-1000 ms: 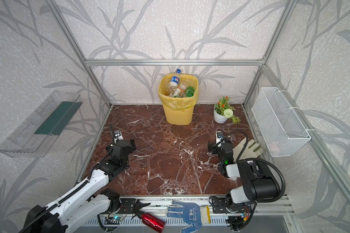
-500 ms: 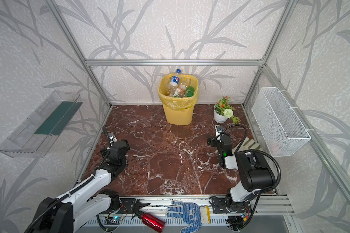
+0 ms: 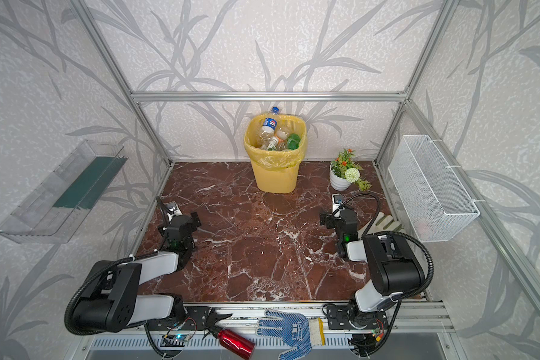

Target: Throw the plastic bottles in the bin

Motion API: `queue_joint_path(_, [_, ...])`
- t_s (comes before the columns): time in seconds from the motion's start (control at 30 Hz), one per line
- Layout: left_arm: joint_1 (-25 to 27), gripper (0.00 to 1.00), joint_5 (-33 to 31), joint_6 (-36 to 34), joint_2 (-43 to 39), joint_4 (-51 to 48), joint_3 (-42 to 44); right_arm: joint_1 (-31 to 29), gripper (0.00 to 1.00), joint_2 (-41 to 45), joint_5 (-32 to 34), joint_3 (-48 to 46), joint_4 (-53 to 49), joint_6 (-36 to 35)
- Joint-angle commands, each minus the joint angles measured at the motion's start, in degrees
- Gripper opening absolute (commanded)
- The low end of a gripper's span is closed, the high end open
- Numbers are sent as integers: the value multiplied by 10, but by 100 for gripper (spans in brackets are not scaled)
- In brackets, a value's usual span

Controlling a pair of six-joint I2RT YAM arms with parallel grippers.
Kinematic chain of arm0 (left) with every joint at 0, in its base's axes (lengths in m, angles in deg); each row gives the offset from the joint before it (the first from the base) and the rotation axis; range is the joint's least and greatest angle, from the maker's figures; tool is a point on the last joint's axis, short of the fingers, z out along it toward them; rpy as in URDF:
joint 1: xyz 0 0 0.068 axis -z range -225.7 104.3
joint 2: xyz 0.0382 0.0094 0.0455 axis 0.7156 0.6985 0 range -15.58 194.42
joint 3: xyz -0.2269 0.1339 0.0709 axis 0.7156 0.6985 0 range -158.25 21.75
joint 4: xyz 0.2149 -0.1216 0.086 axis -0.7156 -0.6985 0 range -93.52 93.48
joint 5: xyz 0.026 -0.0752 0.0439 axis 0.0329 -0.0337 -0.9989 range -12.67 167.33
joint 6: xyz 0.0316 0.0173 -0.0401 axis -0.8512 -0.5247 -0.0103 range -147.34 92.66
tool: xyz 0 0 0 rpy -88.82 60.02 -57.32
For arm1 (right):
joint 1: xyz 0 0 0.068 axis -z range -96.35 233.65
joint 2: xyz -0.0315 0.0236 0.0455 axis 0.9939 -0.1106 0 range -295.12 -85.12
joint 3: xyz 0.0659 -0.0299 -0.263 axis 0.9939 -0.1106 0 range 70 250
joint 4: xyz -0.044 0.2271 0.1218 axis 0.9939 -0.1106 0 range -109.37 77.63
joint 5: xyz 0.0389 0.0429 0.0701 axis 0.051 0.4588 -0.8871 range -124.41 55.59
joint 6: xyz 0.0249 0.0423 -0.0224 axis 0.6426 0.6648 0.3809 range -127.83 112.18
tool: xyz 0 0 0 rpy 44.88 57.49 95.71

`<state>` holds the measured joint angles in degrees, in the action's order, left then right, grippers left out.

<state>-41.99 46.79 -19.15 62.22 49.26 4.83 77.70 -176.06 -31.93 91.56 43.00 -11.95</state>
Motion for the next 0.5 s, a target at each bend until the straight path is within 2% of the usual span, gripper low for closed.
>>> queue_joint_path(0.0, [-19,99,51,-22,61,164,26,2,99,0,-1,-3,12,3])
queue_joint_path(0.03, [-21,99,69,-41,89,219,32,2,99,0,-1,-3,12,2])
queue_joint_path(0.1, [-20,98,120,-47,106,209,31,1,99,0,-1,-3,11,2])
queue_joint_path(0.17, [-20,98,116,-62,141,246,19,1,99,0,-1,-3,12,2])
queue_joint_path(0.2, [-20,99,112,-60,136,231,13,2,99,0,-1,-3,11,2])
queue_joint_path(0.27, [-22,99,94,-39,109,134,-13,2,99,0,-1,-2,11,3])
queue_joint_path(0.33, [-24,99,94,-36,116,91,-41,2,99,0,-1,-3,11,2])
queue_joint_path(0.4, [-25,99,96,-46,128,118,-37,2,99,0,-1,-2,11,3])
queue_joint_path(0.47, [-25,99,97,-38,121,99,-40,2,99,0,0,-3,12,2])
